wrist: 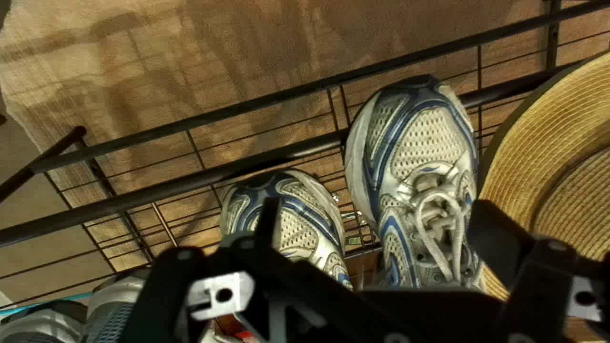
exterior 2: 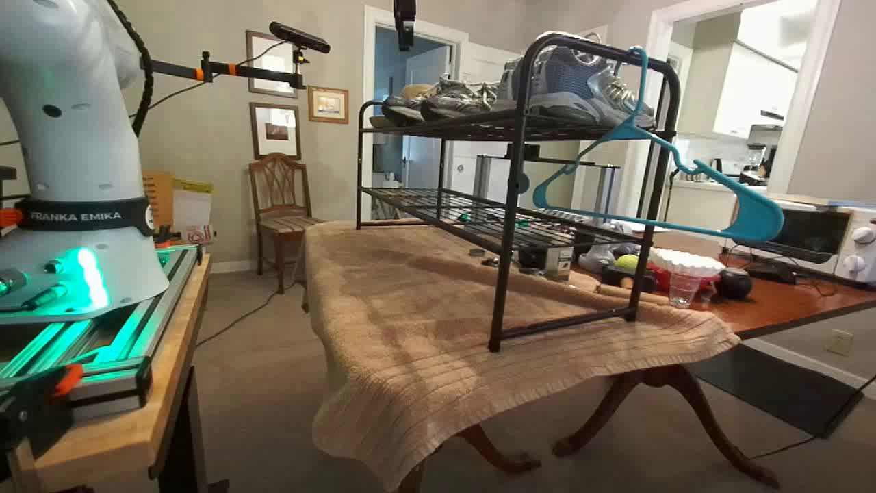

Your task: Pick up the beige hat and put in on top of the shoes

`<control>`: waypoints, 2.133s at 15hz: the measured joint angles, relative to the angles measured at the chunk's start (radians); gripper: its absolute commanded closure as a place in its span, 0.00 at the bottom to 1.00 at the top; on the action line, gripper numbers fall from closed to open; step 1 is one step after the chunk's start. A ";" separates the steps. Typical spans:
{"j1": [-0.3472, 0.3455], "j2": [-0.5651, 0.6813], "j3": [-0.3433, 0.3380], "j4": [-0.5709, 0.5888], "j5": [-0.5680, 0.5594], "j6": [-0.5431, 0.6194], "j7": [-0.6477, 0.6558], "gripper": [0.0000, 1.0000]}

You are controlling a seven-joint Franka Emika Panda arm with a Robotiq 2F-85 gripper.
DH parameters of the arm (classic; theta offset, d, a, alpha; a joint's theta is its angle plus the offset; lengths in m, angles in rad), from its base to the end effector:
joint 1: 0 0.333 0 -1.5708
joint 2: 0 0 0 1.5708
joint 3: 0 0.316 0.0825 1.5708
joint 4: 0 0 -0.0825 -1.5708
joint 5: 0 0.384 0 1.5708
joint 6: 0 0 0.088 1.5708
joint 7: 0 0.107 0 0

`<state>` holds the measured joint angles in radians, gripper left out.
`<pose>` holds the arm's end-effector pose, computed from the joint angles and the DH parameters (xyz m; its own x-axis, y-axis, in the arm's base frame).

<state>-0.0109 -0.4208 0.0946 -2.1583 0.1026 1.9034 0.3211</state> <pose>0.4410 0.0504 0.5809 0.9535 -0.2696 0.1349 -0.2559 -0.9603 -0.1108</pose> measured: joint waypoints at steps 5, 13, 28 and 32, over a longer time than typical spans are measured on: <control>0.000 0.000 0.000 0.000 0.000 0.000 0.000 0.00; 0.035 0.009 0.047 0.023 -0.003 0.000 -0.014 0.00; 0.190 0.285 0.205 0.181 -0.054 0.243 -0.122 0.00; 0.200 0.305 0.204 0.205 -0.058 0.245 -0.139 0.00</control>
<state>0.1886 -0.1157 0.2991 -1.9531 0.0448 2.1479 0.1818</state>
